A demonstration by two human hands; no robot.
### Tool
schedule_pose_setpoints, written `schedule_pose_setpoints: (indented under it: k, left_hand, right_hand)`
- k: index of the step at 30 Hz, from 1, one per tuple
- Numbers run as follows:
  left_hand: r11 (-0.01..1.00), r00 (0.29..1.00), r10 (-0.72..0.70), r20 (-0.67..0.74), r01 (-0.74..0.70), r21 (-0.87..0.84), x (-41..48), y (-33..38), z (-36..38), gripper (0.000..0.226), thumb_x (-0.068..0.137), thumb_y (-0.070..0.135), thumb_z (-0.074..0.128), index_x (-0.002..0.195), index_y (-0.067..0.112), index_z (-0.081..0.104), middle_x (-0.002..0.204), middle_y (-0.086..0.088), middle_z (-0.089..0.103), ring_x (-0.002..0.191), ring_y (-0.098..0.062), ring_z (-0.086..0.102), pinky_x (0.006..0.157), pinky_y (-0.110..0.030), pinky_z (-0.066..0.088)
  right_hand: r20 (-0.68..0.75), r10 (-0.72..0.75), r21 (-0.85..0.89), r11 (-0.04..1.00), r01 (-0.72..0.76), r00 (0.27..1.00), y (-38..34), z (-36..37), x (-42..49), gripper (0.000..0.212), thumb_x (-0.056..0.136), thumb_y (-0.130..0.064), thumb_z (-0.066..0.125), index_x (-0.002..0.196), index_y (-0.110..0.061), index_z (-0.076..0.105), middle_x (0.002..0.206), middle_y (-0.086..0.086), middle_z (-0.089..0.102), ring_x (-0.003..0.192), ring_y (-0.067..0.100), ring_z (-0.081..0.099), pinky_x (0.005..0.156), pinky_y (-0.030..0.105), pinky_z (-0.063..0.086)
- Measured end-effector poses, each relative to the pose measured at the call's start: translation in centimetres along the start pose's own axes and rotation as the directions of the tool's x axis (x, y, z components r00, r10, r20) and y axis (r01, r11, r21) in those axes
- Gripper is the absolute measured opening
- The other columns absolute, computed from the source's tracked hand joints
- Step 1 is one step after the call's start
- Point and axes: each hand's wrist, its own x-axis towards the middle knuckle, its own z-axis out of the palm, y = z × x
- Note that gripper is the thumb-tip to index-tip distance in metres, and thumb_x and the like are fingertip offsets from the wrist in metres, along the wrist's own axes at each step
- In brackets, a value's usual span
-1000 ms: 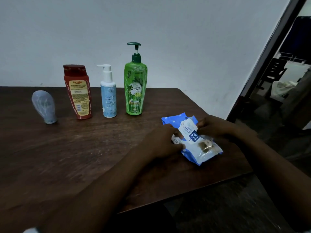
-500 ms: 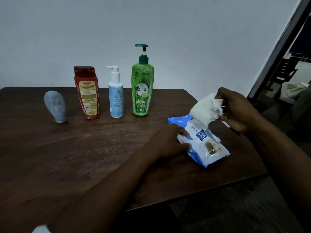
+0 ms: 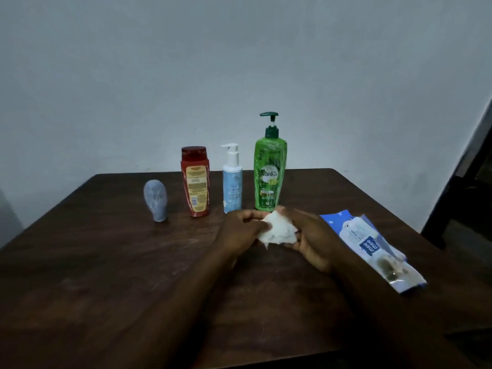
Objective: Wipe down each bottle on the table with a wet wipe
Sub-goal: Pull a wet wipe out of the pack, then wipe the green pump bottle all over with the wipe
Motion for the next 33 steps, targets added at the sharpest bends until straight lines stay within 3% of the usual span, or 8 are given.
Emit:
schedule_pose_setpoints:
  k: [2, 4, 9, 13, 16, 20, 23, 33]
  left_hand:
    - [0.990, 0.996, 0.060, -0.066, -0.051, 0.133, 0.5, 0.4, -1.5, 0.016, 0.087, 0.006, 0.073, 0.098, 0.017, 0.077, 0.091, -0.002, 0.078, 0.084, -0.015, 0.075, 0.077, -0.030, 0.062]
    - [0.949, 0.973, 0.196, -0.118, -0.159, 0.272, 1.0, 1.8, -2.5, 0.014, 0.090, 0.012, 0.071, 0.099, 0.022, 0.076, 0.095, 0.005, 0.076, 0.089, -0.008, 0.071, 0.083, -0.027, 0.059]
    - [0.803, 0.864, 0.493, -0.102, -0.406, 0.436, 4.2, 8.8, -2.4, 0.035, 0.089, 0.024, 0.073, 0.123, 0.020, 0.068, 0.118, 0.006, 0.068, 0.107, -0.007, 0.063, 0.089, -0.025, 0.052]
    - [0.815, 0.889, 0.446, -0.102, -0.357, 0.456, 7.9, 12.4, -0.3, 0.065, 0.088, 0.027, 0.074, 0.146, 0.010, 0.048, 0.141, -0.004, 0.055, 0.128, -0.018, 0.052, 0.094, -0.025, 0.041]
    - [0.870, 0.928, 0.359, -0.100, -0.294, 0.395, 9.8, 13.2, 1.3, 0.074, 0.088, 0.023, 0.075, 0.149, 0.004, 0.037, 0.144, -0.010, 0.050, 0.127, -0.023, 0.052, 0.101, -0.035, 0.047]
    - [0.920, 0.957, 0.266, -0.116, -0.216, 0.326, 11.4, 12.9, 2.5, 0.065, 0.084, 0.025, 0.075, 0.138, 0.002, 0.048, 0.122, -0.007, 0.055, 0.112, -0.026, 0.059, 0.094, -0.039, 0.052]
    - [0.907, 0.950, 0.292, -0.110, -0.239, 0.347, 12.0, 12.5, 2.7, 0.038, 0.080, 0.028, 0.075, 0.111, 0.008, 0.068, 0.108, -0.008, 0.068, 0.107, -0.030, 0.067, 0.091, -0.040, 0.055]
    - [0.830, 0.890, 0.446, -0.096, -0.371, 0.417, 10.3, 11.2, 1.7, 0.030, 0.086, 0.031, 0.078, 0.111, 0.014, 0.074, 0.111, -0.001, 0.073, 0.106, -0.017, 0.067, 0.097, -0.042, 0.054]
  right_hand:
    - [0.027, -0.025, 0.052, 0.998, 0.024, 0.999, 1.0, 1.2, 0.5, 0.029, 0.090, -0.003, 0.065, 0.119, 0.005, 0.065, 0.109, 0.023, 0.072, 0.089, 0.026, 0.072, 0.074, 0.030, 0.062]
    - [0.010, -0.031, 0.125, 0.992, 0.030, 0.999, 1.7, 1.8, 0.9, 0.030, 0.088, 0.006, 0.064, 0.118, 0.008, 0.064, 0.098, 0.017, 0.076, 0.081, 0.019, 0.074, 0.069, 0.025, 0.061]
    - [-0.047, -0.020, 0.147, 0.989, 0.027, 0.999, 2.2, 1.8, 1.3, 0.018, 0.086, 0.005, 0.068, 0.101, -0.005, 0.070, 0.088, 0.007, 0.078, 0.072, 0.010, 0.074, 0.062, 0.021, 0.059]
    - [-0.060, -0.030, 0.169, 0.985, 0.039, 0.998, 2.1, 1.3, 1.1, 0.020, 0.086, 0.002, 0.069, 0.106, -0.002, 0.070, 0.092, 0.009, 0.077, 0.079, 0.014, 0.074, 0.064, 0.022, 0.059]
    - [-0.053, -0.041, 0.179, 0.983, 0.050, 0.998, 2.0, 1.1, 0.9, 0.021, 0.087, 0.001, 0.070, 0.107, -0.002, 0.070, 0.096, 0.011, 0.077, 0.084, 0.017, 0.074, 0.068, 0.023, 0.060]
    - [-0.046, -0.042, 0.187, 0.981, 0.050, 0.998, 2.1, 1.0, 1.2, 0.025, 0.085, -0.002, 0.073, 0.110, -0.003, 0.070, 0.105, 0.014, 0.076, 0.094, 0.022, 0.073, 0.074, 0.025, 0.059]
    - [-0.034, -0.055, 0.156, 0.986, 0.060, 0.998, 2.2, 0.8, 1.4, 0.030, 0.084, -0.006, 0.075, 0.113, -0.003, 0.070, 0.105, 0.013, 0.076, 0.103, 0.026, 0.072, 0.084, 0.031, 0.059]
    - [-0.078, -0.096, 0.196, 0.975, 0.109, 0.992, 1.9, 0.7, 0.9, 0.028, 0.083, -0.003, 0.074, 0.111, -0.003, 0.070, 0.104, 0.014, 0.076, 0.093, 0.022, 0.074, 0.074, 0.027, 0.060]
